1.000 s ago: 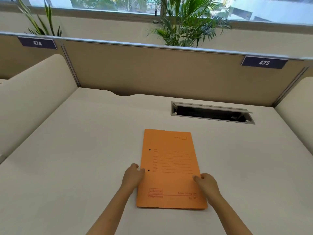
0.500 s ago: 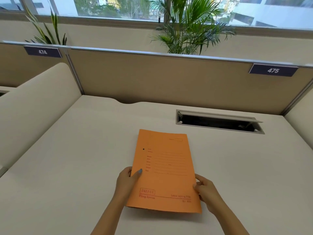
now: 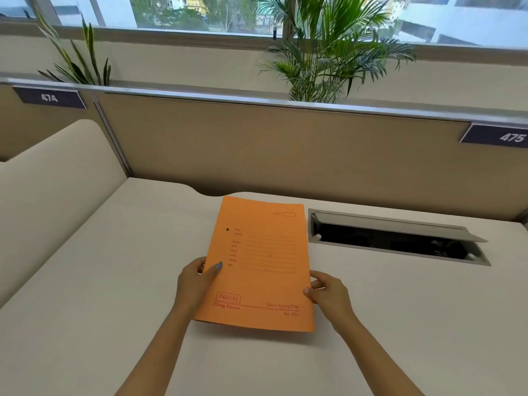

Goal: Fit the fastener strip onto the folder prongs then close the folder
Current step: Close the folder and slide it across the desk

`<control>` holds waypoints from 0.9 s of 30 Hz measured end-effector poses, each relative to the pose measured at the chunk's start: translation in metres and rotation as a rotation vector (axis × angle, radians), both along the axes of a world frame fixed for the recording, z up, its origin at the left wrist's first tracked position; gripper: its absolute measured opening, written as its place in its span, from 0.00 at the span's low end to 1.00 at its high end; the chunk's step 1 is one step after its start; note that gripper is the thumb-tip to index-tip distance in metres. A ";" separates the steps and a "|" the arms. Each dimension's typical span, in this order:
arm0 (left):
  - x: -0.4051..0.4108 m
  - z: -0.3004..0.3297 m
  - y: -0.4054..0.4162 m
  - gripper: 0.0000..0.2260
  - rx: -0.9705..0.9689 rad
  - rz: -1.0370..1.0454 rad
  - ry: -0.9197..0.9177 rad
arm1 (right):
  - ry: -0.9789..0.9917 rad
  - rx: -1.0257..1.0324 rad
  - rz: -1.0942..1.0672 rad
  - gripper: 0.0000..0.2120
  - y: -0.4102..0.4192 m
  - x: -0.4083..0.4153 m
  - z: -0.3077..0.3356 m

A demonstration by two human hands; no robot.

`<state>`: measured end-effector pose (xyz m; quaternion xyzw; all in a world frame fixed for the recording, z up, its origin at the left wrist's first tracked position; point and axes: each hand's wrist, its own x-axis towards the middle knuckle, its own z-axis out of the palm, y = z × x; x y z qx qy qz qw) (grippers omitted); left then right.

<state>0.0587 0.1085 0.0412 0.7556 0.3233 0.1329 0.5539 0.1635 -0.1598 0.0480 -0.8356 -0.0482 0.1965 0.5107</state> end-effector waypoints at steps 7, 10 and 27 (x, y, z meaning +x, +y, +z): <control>0.073 -0.025 0.033 0.06 0.085 -0.042 0.016 | -0.054 -0.088 -0.053 0.16 0.032 0.063 -0.027; 0.096 -0.035 0.039 0.08 0.130 -0.061 0.031 | -0.075 -0.126 -0.060 0.17 0.038 0.081 -0.036; 0.111 -0.051 0.025 0.17 0.834 0.021 0.337 | -0.235 -0.299 -0.055 0.15 0.053 0.091 -0.048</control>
